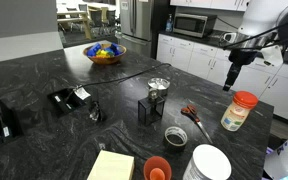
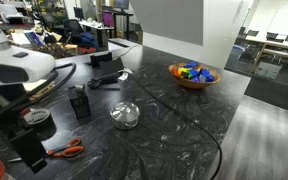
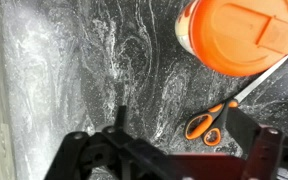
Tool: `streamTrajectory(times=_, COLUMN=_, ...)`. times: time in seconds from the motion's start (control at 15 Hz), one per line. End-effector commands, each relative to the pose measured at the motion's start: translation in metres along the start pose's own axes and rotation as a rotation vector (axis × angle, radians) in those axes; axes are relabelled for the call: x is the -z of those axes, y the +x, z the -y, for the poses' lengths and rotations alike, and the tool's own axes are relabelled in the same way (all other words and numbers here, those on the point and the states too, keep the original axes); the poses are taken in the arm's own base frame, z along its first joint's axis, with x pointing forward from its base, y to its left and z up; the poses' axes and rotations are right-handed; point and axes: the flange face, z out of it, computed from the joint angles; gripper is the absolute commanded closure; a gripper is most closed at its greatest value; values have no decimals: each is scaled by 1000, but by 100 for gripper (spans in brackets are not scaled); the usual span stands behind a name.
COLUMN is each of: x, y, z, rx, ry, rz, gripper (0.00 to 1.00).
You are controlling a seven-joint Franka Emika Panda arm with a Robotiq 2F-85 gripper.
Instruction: Put the measuring spoon on the counter
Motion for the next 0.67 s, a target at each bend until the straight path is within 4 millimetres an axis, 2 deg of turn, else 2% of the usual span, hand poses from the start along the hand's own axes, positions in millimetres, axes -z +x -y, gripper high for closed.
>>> streamTrajectory(times=0.0, x=1, y=0, z=0, rx=0, ry=0, rz=1, gripper=0)
streamTrajectory(times=0.6, x=1, y=3, z=0, rx=4, ry=-22, rz=4, gripper=0)
